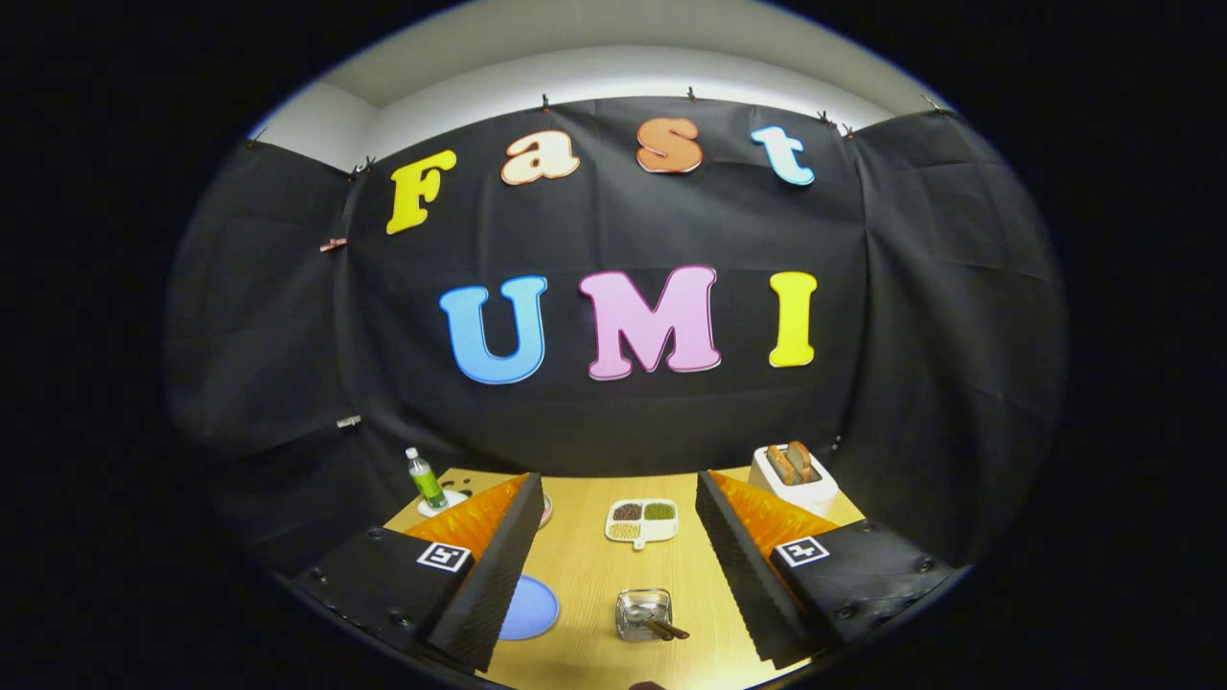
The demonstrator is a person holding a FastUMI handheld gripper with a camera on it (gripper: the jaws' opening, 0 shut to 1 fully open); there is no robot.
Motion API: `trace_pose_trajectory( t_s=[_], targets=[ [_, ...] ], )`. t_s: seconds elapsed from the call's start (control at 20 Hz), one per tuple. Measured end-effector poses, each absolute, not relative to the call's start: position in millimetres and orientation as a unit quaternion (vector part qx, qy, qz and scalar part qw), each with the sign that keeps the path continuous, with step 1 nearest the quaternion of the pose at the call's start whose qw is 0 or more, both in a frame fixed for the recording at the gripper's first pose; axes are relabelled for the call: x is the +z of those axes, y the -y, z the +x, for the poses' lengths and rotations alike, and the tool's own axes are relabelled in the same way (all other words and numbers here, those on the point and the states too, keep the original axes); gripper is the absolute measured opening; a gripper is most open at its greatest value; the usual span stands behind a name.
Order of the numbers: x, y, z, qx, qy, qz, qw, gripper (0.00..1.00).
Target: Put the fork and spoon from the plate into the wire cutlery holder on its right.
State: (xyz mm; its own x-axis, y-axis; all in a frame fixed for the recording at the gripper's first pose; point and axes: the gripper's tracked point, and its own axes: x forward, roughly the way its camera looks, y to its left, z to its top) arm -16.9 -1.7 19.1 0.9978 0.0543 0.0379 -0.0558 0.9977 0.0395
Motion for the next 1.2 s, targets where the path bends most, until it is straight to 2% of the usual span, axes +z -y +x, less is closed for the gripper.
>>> trace_pose_trajectory(
  t_s=[0.2,0.65,1.2],
  targets=[
    [30.1,-11.7,-26.7,0.031,0.059,0.016,0.998,0.99],
    [-4.5,-36.0,-29.7,0.03,0.018,-0.015,0.999,0.99],
    [-19.8,-27.2,-31.9,0.018,-0.006,-0.026,0.999,0.99]
  ],
)
